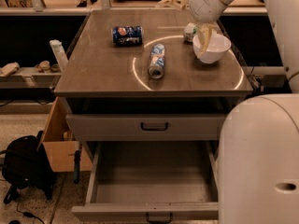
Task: Place redbull can into middle drawer
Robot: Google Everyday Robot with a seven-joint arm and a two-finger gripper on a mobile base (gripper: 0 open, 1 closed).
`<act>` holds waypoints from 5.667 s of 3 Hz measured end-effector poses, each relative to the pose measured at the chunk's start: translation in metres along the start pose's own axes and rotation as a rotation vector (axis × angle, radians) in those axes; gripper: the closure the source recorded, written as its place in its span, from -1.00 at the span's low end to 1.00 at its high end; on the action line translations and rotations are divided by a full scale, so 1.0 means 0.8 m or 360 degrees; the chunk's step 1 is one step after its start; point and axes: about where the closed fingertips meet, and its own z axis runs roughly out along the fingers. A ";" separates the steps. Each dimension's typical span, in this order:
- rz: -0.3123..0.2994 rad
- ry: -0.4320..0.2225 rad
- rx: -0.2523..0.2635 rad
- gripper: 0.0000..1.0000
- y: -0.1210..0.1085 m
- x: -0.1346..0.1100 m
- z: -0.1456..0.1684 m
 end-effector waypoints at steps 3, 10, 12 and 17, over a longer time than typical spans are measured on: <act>0.0014 -0.0051 -0.0042 -1.00 -0.001 0.017 0.038; 0.0070 -0.0135 -0.0084 -1.00 -0.026 0.025 0.116; 0.0074 -0.0122 -0.0061 -1.00 -0.031 0.030 0.122; 0.0117 -0.0168 -0.0253 0.12 -0.022 0.016 0.152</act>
Offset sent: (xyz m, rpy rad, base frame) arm 0.0159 -0.0013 -0.0185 -0.0355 0.0748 0.0342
